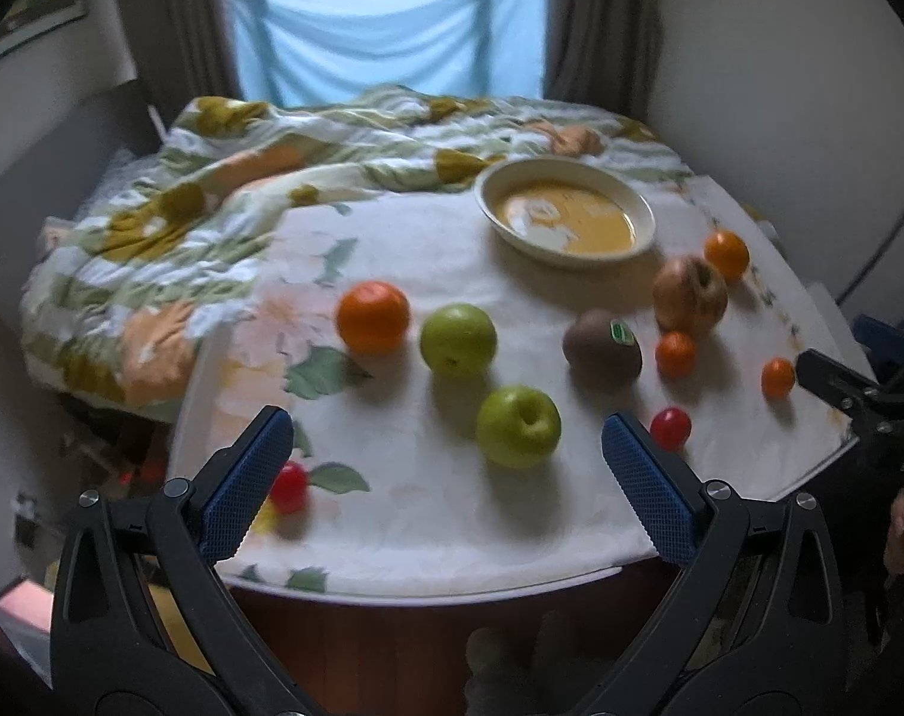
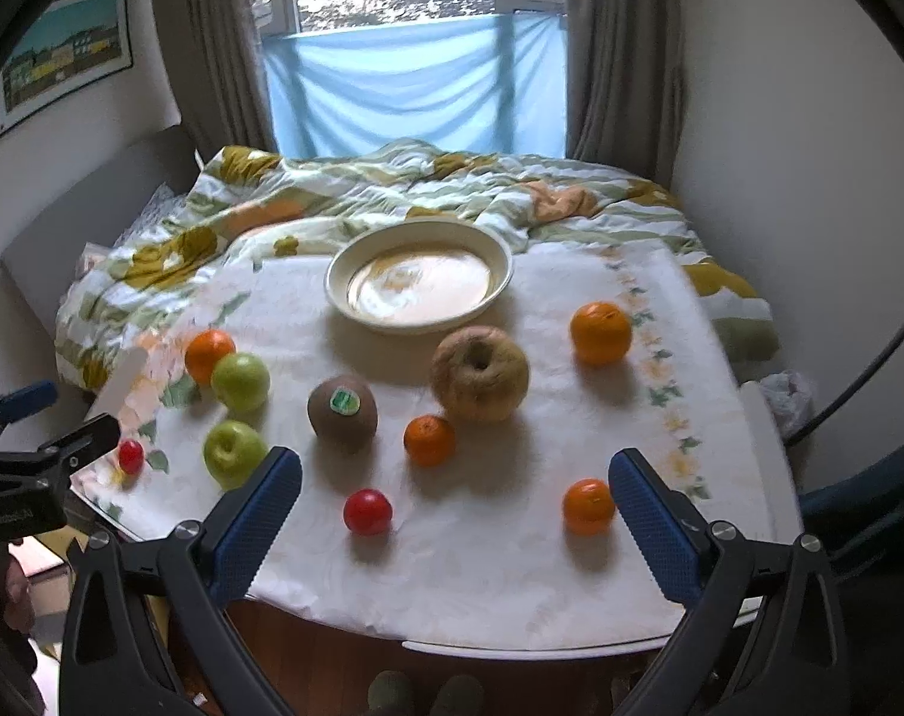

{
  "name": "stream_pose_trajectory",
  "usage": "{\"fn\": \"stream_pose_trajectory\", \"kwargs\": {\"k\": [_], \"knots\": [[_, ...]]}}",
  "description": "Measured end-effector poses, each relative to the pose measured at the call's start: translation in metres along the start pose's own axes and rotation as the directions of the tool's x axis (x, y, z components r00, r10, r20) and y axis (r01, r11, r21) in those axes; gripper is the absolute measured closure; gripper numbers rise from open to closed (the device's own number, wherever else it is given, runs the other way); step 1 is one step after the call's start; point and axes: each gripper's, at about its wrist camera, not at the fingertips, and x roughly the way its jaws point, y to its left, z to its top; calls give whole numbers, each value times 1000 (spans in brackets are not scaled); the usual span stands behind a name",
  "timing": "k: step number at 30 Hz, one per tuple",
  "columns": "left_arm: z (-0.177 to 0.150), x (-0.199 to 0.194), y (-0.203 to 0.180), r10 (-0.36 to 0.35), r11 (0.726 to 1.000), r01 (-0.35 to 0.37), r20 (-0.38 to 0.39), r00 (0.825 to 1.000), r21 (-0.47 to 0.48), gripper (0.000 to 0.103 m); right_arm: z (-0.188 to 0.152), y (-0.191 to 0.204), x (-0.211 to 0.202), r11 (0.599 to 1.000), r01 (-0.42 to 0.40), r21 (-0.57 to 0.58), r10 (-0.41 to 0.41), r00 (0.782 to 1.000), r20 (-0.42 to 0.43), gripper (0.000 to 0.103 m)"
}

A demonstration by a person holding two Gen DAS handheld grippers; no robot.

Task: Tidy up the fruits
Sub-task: 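Grasp the green apple with the left tool while the right tool grasps a red tomato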

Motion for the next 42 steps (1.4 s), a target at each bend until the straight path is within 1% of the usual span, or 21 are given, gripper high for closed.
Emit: {"fn": "stream_pose_trajectory", "kwargs": {"k": [5, 9, 12, 13, 17, 21, 23, 24, 26, 27, 28, 29, 34, 39, 42], "knots": [[-11, 35, -11, -39, 996, 42, -47, 998, 79, 0, -19, 7, 32, 999, -23, -33, 21, 999, -46, 0], [-17, 57, -19, -70, 989, 80, -84, 994, 122, 0, -31, 11, 52, 998, -39, -45, 35, 996, -82, 1], [-20, 70, -24, -92, 984, 108, -112, 989, 140, 1, -37, 13, 66, 998, -50, -46, 44, 993, -114, 5], [-21, 75, -26, -95, 983, 113, -124, 988, 145, 5, -38, 13, 70, 998, -53, -43, 47, 991, -124, 7], [-22, 88, -30, -113, 980, 136, -155, 981, 147, 13, -40, 15, 79, 997, -69, -42, 63, 988, -144, 17], [-22, 95, -32, -124, 978, 149, -164, 979, 148, 14, -43, 17, 84, 995, -89, -51, 80, 984, -157, 24], [-22, 99, -33, -124, 977, 151, -176, 977, 148, 21, -45, 17, 86, 994, -94, -51, 85, 982, -166, 27], [-22, 100, -33, -127, 977, 155, -183, 975, 148, 27, -46, 17, 87, 994, -96, -51, 86, 982, -169, 27], [-22, 103, -33, -133, 976, 163, -195, 972, 145, 31, -46, 18, 89, 993, -104, -49, 94, 980, -173, 30], [-23, 103, -32, -136, 976, 166, -199, 970, 143, 36, -47, 19, 90, 993, -107, -48, 97, 980, -175, 31], [-23, 104, -33, -138, 975, 169, -206, 969, 142, 45, -47, 20, 91, 993, -112, -47, 102, 979, -178, 34], [-23, 105, -32, -135, 976, 167, -213, 968, 142, 45, -46, 20, 92, 992, -117, -45, 108, 978, -181, 37], [-24, 104, -28, -145, 977, 175, -217, 965, 125, 46, -46, 26, 94, 989, -137, -56, 125, 976, -179, 44], [-25, 103, -23, -131, 982, 157, -220, 967, 107, 46, -45, 32, 97, 987, -144, -77, 129, 977, -170, 47], [-25, 103, -18, -121, 984, 146, -220, 968, 98, 46, -43, 37, 99, 984, -148, -95, 131, 978, -165, 55]]}}
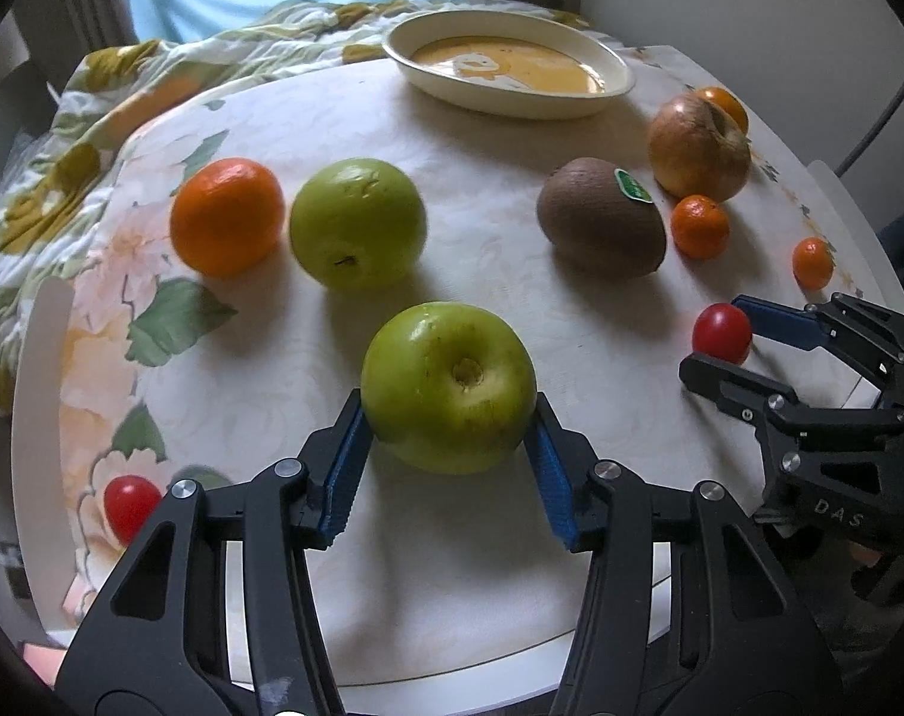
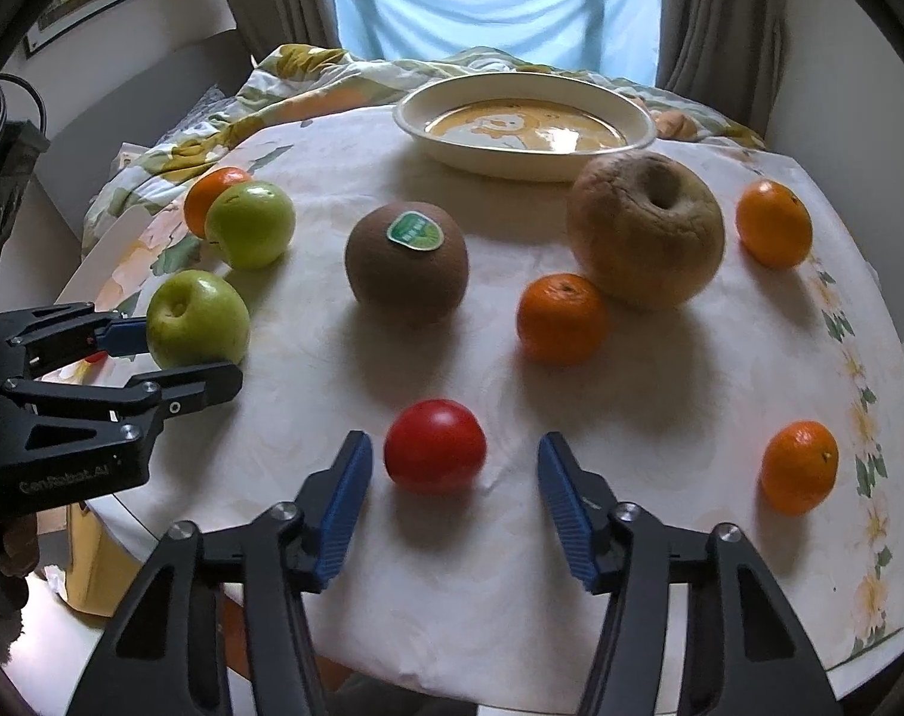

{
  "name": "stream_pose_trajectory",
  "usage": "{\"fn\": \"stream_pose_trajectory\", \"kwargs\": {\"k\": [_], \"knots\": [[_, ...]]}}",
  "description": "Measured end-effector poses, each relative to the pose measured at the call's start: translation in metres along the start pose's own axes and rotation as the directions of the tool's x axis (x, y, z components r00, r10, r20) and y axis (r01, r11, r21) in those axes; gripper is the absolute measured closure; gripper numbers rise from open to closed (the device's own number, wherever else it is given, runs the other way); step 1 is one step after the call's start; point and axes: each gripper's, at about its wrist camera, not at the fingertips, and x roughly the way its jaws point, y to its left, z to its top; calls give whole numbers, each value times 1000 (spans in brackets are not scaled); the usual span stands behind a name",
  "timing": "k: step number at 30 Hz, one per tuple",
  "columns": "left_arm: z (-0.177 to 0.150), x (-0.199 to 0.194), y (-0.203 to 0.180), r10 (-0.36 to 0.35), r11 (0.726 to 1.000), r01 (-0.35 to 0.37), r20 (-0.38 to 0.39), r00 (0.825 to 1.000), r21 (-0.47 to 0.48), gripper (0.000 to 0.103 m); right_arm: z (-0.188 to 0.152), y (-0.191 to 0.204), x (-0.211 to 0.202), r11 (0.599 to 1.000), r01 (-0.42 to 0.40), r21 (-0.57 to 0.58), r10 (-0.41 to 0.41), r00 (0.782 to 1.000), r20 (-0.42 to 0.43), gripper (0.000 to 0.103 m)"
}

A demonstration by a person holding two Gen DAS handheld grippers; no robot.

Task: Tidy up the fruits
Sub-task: 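Grasp the green apple with the left tool while the right tool grasps a red tomato, then carry the green apple into the duck bowl and open the left tool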

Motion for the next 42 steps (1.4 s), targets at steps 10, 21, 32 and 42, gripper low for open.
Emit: {"fn": "stream_pose_trajectory", "kwargs": {"k": [10, 21, 32, 42], "knots": [[-2, -7, 10, 10, 1000, -9, 11, 1000, -20, 46, 7, 9, -2, 1000, -11, -18, 11, 1000, 14, 72], [25, -47, 19, 15, 1000, -13, 88, 996, -18, 46, 35, 14, -38, 1000, -9, -4, 9, 997, 72, 72], [88, -73, 18, 31, 999, -27, 173, 984, -25, 46, 92, -14, -70, 999, -26, 25, 22, 987, 160, 72], [169, -36, 10, 36, 996, -20, 181, 983, -91, 46, 161, -69, -44, 998, -54, -17, 56, 987, 151, 72]]}}
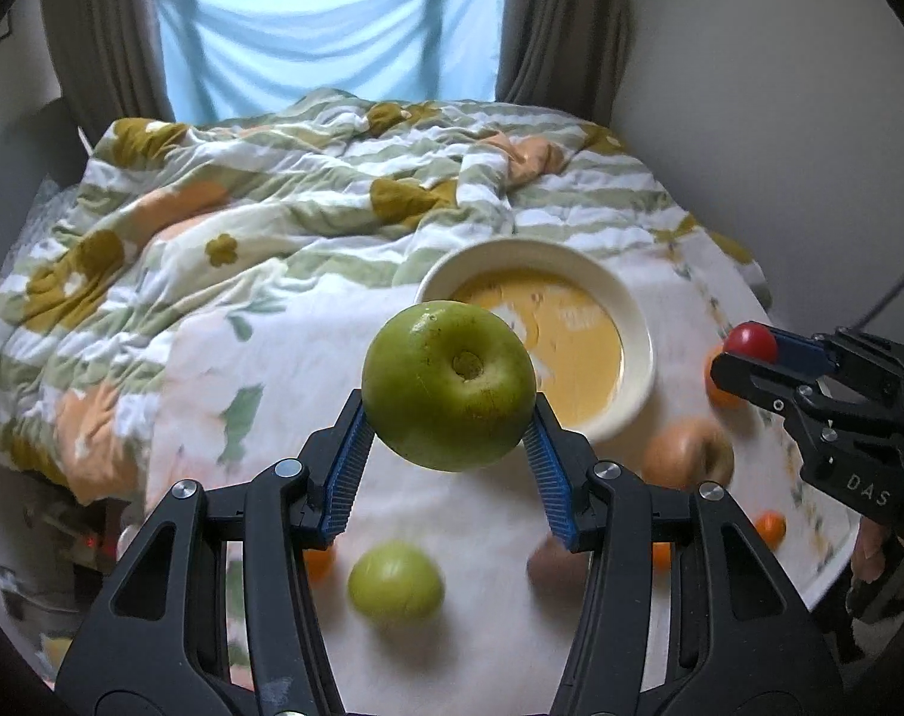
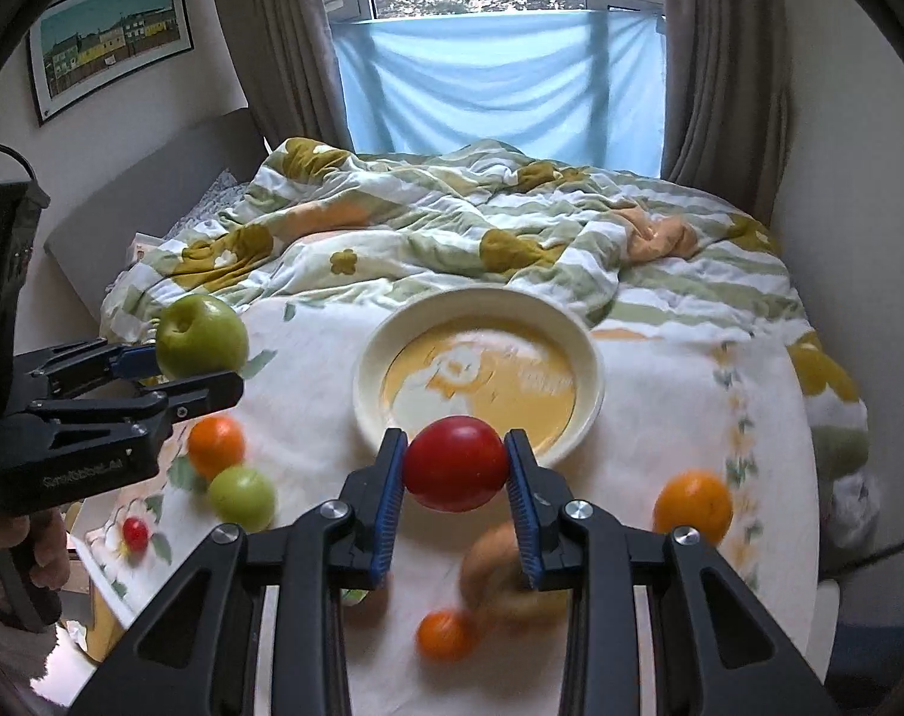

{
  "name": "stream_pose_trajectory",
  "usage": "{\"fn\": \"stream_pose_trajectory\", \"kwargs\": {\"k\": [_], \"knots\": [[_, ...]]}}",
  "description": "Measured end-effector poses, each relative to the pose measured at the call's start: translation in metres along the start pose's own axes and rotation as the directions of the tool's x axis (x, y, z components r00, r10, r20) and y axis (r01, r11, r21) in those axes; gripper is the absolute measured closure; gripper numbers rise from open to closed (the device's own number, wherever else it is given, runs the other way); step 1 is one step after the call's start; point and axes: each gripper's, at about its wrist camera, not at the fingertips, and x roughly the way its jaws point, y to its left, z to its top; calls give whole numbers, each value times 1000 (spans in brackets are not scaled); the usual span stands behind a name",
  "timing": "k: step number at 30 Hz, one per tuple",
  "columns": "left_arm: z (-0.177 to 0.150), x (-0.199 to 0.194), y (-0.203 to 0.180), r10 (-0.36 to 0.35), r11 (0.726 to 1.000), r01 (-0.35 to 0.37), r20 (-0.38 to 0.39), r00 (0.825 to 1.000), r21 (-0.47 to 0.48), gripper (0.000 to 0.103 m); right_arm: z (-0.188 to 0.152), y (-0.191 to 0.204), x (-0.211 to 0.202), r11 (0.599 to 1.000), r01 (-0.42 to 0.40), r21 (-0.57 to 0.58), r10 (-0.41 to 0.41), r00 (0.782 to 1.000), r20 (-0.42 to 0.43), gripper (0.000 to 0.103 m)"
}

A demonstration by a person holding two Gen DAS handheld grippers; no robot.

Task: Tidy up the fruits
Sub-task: 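Carry the green apple into the duck bowl and open the left tool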

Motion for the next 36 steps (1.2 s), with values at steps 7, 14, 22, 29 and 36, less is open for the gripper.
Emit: {"fn": "stream_pose_trajectory", "kwargs": {"k": [7, 14, 22, 29, 36], "knots": [[36, 58, -9, -4, 999, 3, -32, 999, -34, 46, 31, -38, 43, 1000, -12, -20, 11, 999, -34, 72], [56, 111, -12, -1, 999, -3, -89, 996, -44, 46, 46, -73, 80, 1000, -17, 9, 18, 997, -81, 72], [67, 155, -29, -23, 1000, 23, -159, 987, -7, 46, 52, -94, 103, 999, -19, 27, 22, 992, -126, 72], [72, 172, -39, -31, 999, 35, -179, 983, 18, 46, 54, -103, 110, 999, -16, 39, 21, 990, -138, 72], [80, 166, -45, -20, 998, 30, -161, 987, 58, 25, 57, -107, 110, 999, -16, 37, 21, 991, -136, 72]]}}
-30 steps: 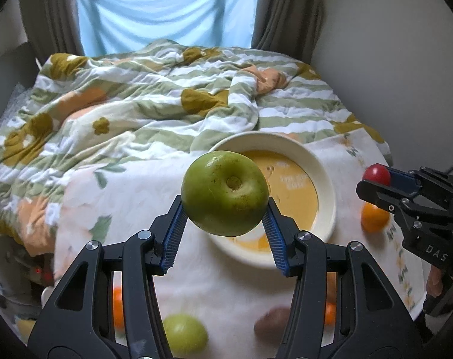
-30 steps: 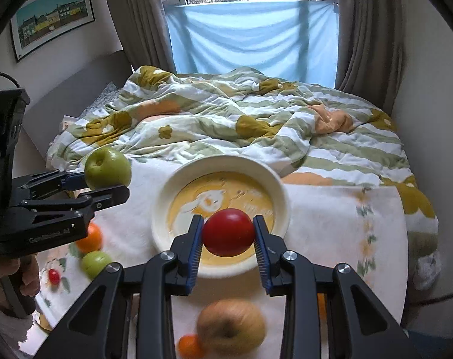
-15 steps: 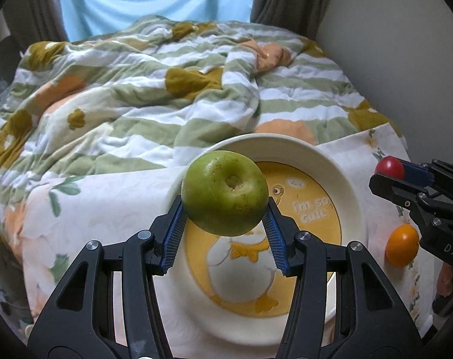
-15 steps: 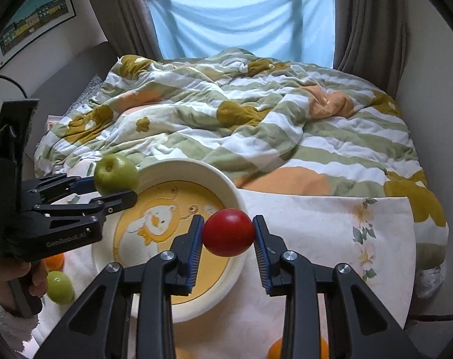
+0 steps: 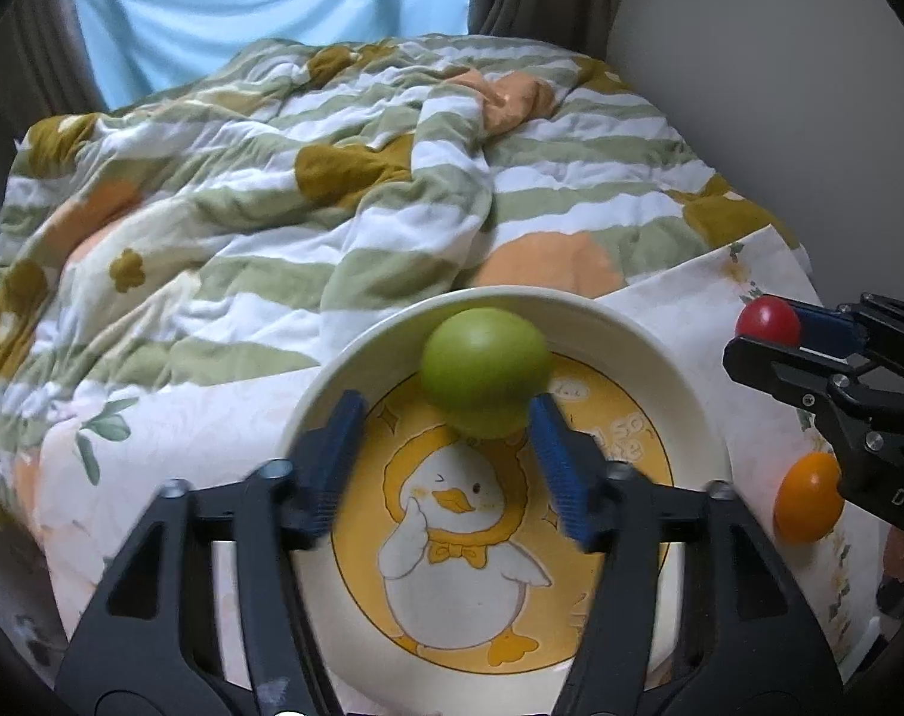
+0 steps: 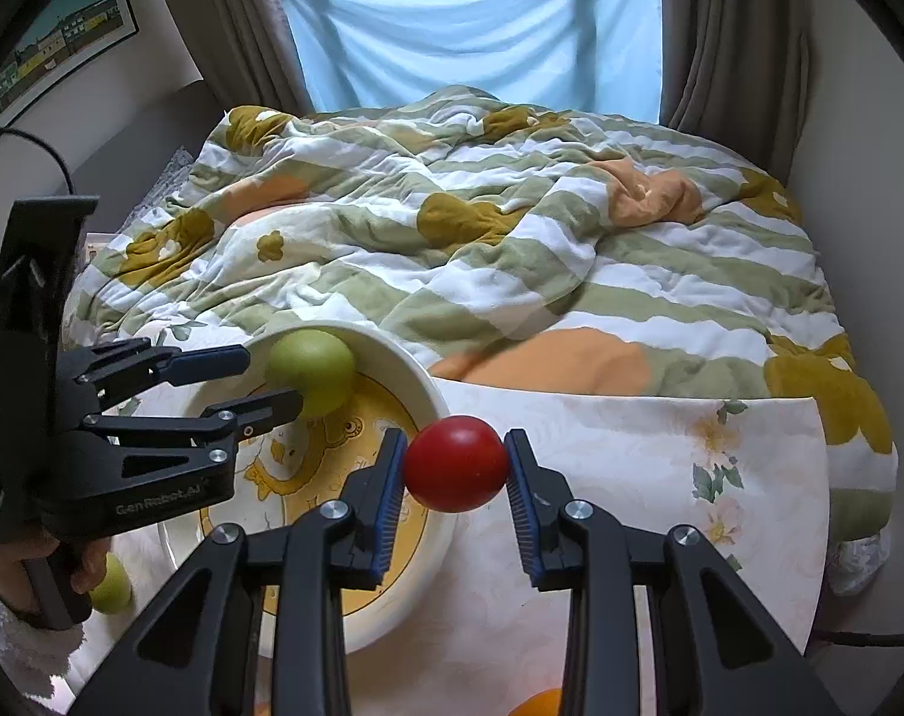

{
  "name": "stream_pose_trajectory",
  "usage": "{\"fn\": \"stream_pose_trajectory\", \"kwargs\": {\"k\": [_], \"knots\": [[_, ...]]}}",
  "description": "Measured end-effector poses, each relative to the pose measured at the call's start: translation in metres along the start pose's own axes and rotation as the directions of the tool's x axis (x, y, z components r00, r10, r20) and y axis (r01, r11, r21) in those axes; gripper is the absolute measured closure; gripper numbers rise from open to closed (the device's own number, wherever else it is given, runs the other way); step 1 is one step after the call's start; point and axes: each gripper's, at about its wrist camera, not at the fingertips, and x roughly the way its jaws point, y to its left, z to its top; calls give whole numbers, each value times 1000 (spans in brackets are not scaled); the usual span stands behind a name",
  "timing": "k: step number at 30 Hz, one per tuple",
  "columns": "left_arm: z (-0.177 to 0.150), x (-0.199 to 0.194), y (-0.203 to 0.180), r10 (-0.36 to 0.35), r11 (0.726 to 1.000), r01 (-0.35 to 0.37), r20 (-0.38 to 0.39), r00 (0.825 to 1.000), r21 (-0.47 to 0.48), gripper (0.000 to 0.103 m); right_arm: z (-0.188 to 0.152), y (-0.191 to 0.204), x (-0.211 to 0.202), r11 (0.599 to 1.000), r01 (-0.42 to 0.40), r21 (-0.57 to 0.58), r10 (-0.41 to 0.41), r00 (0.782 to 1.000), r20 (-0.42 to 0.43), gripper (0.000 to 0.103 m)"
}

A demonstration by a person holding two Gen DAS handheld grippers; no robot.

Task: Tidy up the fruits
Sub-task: 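Carry the green apple into the duck bowl and open the left tool, then lower the red tomato into the duck bowl and open the right tool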

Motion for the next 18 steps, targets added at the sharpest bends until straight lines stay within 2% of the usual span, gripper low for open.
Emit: {"fn": "stream_pose_trajectory", "kwargs": {"k": [1, 2, 5, 11, 18], "knots": [[-1, -3, 1, -1, 1000, 2, 9, 1000, -8, 10, 2, -1, -1, 1000, -1, 0, 1, 1000, 1, 72], [-3, -9, 2, 0, 1000, 0, 23, 1000, -18, 0, 3, -1, -1, 1000, -3, -1, 3, 1000, 1, 72], [-6, -22, 6, 33, 999, -32, 43, 999, -29, 0, 5, 3, -5, 1000, -8, -14, 8, 1000, 6, 72], [-21, -40, 30, 87, 993, -84, 24, 996, -81, 0, 10, 18, -5, 998, -33, -59, 32, 999, -4, 72], [-55, -56, 61, 140, 978, -141, -15, 990, -153, 0, 8, 27, 11, 995, -70, -67, 65, 996, -65, 72]]}}
